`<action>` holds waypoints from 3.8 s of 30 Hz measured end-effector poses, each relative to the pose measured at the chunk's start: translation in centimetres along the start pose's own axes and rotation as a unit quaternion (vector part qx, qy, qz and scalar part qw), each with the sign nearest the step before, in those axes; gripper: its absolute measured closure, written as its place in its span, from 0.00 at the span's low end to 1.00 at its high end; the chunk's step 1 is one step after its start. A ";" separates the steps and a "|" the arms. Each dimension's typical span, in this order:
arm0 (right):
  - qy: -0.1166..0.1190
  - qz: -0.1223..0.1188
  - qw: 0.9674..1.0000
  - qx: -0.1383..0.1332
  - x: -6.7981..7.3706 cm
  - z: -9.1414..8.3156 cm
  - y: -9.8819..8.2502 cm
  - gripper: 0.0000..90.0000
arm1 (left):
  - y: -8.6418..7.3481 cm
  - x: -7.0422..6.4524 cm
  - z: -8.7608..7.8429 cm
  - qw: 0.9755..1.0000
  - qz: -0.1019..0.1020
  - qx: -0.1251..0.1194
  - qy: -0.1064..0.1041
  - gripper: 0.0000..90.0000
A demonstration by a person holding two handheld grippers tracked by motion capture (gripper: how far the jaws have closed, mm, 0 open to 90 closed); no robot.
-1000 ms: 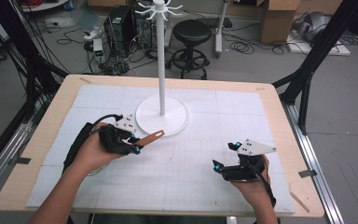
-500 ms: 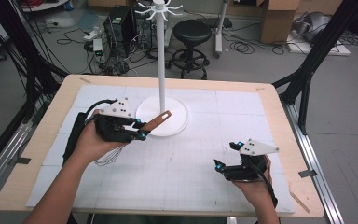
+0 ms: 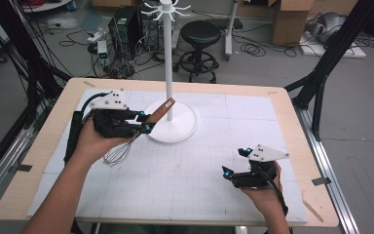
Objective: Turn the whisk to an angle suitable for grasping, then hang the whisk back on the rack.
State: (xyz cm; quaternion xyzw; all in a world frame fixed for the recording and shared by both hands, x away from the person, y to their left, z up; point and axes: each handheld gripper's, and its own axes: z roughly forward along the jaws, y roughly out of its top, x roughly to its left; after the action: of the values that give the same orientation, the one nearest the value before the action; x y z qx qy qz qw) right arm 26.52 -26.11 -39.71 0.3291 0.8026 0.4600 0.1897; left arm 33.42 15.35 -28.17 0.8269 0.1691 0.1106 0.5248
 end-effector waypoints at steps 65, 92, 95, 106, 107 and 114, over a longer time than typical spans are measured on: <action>-0.004 0.014 1.000 -0.010 -0.8 -0.9 -0.6 0.16 | 12.5 4.8 -0.7 0.989 -0.001 -0.089 0.119 0.79; -0.006 0.013 1.000 -0.011 -0.8 -1.0 -0.5 0.16 | 10.1 5.6 -1.3 0.990 -0.044 -0.077 0.112 0.61; -0.006 0.011 1.000 -0.011 -0.8 -1.0 -0.5 0.16 | 9.3 5.5 -1.5 0.992 -0.044 -0.069 0.101 0.56; -0.003 0.013 1.000 -0.007 -0.7 -0.7 -0.6 0.16 | 5.1 4.6 -1.4 0.994 -0.055 -0.037 0.086 0.41; -0.003 0.013 1.000 -0.007 -0.7 -0.7 -0.6 0.16 | 4.8 4.6 -1.4 0.994 -0.059 -0.034 0.083 0.39; -0.003 0.013 1.000 -0.006 -0.7 -0.8 -0.6 0.16 | 3.2 3.9 -1.3 0.994 -0.074 -0.030 0.072 0.32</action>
State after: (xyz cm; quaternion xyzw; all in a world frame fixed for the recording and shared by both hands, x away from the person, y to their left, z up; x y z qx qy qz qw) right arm 26.33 -27.24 -39.82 0.3395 0.7948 0.4665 0.1882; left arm 37.07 16.72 -24.73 0.7861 0.2641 0.1356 0.5421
